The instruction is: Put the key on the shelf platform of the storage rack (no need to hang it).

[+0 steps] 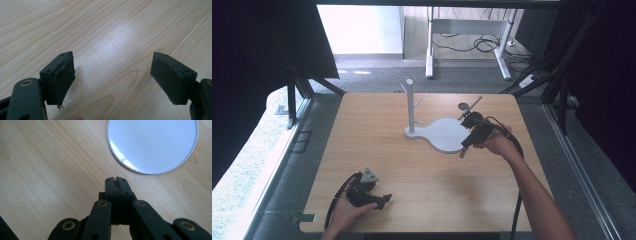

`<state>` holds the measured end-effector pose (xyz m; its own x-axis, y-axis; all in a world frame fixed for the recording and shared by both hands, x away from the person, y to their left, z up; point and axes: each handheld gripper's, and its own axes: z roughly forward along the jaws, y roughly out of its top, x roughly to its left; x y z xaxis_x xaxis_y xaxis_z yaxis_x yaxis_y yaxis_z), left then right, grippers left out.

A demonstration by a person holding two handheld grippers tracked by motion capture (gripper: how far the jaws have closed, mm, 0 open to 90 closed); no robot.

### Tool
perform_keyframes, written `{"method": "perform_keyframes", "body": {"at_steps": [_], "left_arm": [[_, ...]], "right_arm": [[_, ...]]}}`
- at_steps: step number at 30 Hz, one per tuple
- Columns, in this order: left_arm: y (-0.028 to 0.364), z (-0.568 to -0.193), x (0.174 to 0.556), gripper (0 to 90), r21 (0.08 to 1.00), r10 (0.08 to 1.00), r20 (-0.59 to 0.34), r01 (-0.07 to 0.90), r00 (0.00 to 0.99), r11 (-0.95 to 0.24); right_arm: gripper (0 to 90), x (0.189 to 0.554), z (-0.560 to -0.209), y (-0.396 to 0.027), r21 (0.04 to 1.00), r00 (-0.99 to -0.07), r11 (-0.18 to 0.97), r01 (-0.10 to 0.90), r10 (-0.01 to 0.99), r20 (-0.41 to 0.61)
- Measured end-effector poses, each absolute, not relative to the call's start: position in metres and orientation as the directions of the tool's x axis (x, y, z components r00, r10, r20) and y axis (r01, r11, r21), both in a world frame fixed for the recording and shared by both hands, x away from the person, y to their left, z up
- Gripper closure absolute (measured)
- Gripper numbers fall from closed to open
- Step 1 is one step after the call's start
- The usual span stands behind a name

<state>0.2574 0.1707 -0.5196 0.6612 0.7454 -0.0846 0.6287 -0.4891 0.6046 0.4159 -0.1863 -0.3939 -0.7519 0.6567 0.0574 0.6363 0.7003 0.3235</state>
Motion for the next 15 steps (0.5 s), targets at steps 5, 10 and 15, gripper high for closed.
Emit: {"method": "perform_keyframes", "body": {"at_steps": [5, 10, 15], "left_arm": [[0.171, -0.520, 0.257, 20.0, 0.605, 0.743, -0.084, 0.626, 0.664, -0.492], [0.171, -0.520, 0.258, 20.0, 0.603, 0.742, -0.082, 0.626, 0.665, -0.494], [0.170, -0.521, 0.258, 20.0, 0.601, 0.742, -0.081, 0.626, 0.666, -0.496]], "right_arm": [[89.9, 0.420, -0.393, -0.184, 0.322, -0.751, 0.700, 0.638, 0.658, 0.057], [89.9, 0.425, -0.392, -0.182, 0.322, -0.748, 0.697, 0.641, 0.661, 0.057], [89.9, 0.429, -0.392, -0.180, 0.323, -0.746, 0.695, 0.642, 0.664, 0.051]]}}
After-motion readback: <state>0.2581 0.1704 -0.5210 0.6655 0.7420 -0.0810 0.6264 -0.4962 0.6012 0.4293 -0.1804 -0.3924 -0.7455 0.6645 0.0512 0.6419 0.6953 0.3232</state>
